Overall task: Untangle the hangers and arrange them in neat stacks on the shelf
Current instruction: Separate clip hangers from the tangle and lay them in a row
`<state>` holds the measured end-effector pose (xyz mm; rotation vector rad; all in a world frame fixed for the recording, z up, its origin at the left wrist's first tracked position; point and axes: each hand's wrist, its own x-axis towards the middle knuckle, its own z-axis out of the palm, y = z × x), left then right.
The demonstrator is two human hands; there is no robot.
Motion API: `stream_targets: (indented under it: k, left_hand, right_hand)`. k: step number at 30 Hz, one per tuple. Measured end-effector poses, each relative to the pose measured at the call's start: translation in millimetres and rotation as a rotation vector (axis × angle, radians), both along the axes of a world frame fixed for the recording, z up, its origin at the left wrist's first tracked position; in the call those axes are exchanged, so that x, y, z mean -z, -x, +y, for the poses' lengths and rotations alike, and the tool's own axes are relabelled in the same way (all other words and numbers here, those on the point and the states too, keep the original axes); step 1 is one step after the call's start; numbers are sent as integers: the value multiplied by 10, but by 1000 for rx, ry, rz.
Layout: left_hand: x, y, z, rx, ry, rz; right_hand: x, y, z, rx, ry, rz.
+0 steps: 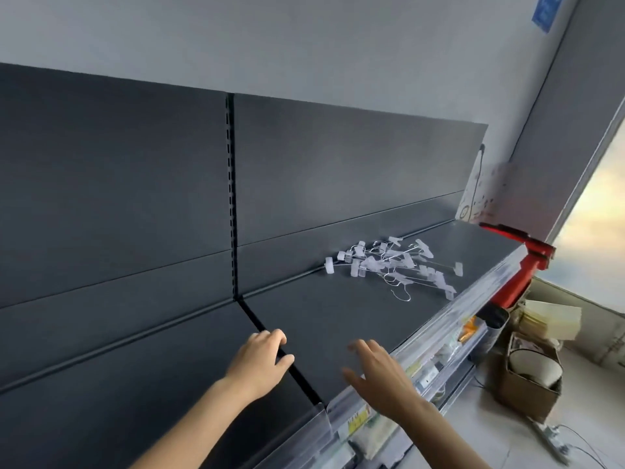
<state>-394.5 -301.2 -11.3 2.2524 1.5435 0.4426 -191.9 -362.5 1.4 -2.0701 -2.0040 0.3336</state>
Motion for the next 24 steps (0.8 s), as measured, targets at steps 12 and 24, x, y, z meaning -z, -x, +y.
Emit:
stream_targets:
  k: [12,24]
  left_hand:
    - [48,-857,1218,22,25,111]
    - [166,-1232,1580,-328,71,123]
  right_hand:
    - [-39,-1002,1169,25,42,-55]
    - [32,-1845,2245,-244,43,-9]
